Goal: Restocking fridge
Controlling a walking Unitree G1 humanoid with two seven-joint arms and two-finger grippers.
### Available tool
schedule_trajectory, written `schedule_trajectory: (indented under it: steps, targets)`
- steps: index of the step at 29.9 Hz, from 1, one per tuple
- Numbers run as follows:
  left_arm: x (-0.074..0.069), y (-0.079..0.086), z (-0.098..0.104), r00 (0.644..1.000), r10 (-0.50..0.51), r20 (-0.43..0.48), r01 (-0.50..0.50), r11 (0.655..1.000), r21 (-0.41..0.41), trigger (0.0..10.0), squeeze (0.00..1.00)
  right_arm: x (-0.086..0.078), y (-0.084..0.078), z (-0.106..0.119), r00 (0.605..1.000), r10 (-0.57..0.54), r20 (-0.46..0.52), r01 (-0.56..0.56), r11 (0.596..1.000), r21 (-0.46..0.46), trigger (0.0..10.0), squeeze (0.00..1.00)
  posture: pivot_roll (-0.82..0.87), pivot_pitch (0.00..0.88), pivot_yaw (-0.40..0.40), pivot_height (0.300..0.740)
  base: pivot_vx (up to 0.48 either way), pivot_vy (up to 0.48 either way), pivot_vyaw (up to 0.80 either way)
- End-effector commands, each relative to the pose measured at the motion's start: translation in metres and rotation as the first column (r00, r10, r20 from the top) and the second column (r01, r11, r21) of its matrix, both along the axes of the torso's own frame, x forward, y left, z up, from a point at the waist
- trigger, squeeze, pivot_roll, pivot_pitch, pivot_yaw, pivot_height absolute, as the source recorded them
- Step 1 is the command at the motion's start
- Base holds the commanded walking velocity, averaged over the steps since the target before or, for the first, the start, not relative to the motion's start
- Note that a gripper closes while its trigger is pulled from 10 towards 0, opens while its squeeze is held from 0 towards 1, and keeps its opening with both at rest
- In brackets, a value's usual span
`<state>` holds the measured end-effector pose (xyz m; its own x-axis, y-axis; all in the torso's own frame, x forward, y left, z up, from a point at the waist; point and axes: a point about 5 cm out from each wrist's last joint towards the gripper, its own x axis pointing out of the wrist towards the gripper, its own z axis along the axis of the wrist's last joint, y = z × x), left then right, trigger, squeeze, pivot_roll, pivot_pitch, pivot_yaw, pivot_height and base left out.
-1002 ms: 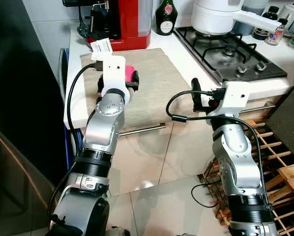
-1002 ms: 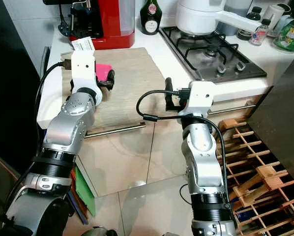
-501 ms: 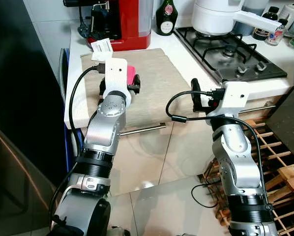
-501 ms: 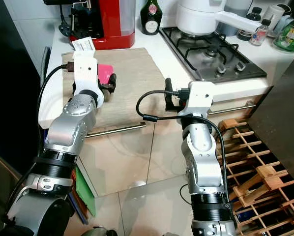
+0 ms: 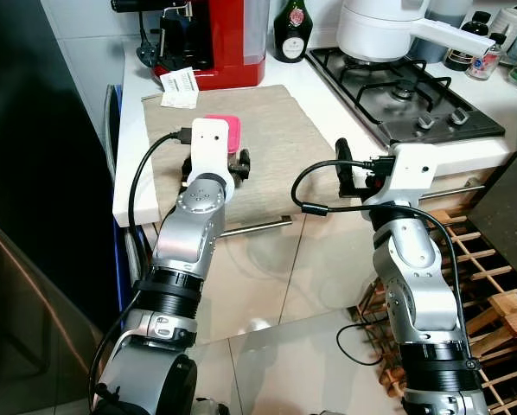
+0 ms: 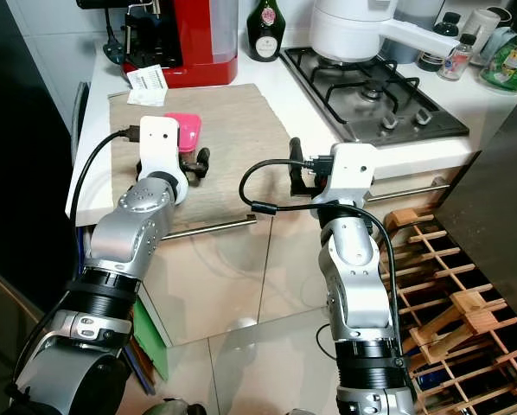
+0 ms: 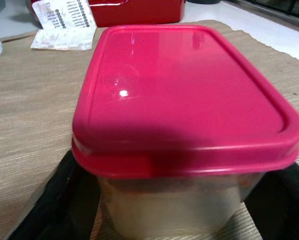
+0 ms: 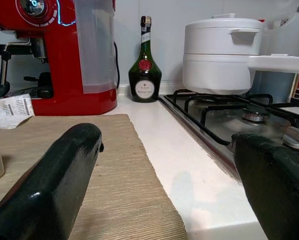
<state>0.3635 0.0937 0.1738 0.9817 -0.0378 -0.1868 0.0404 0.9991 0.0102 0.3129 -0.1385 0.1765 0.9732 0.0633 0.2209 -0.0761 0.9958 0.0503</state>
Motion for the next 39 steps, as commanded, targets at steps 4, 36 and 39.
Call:
schedule_trajectory:
  steps: [4,36,39]
  targets:
    - [0.002,0.000,-0.004,1.000,-0.001,-0.001,0.001,1.000,-0.013,0.0,0.00,0.003,0.001,-0.001,1.000,0.002,-0.013,-0.002,1.000,0.003,10.0,0.00,-0.12,0.005,0.013,0.740,0.000,0.000,0.00]
    - [-0.024,0.019,0.064,0.865,-0.059,0.499,0.121,0.988,-0.094,0.0,0.00,0.002,-0.001,-0.003,1.000,-0.003,-0.012,0.003,1.000,0.005,10.0,0.00,-0.10,0.000,0.021,0.740,0.000,0.000,0.00]
    - [-0.038,0.032,0.058,0.856,-0.069,0.512,0.119,0.991,-0.065,0.0,0.00,0.002,-0.003,-0.003,1.000,-0.006,-0.011,0.006,1.000,0.003,10.0,0.00,-0.09,0.000,0.016,0.740,0.000,0.000,0.00]
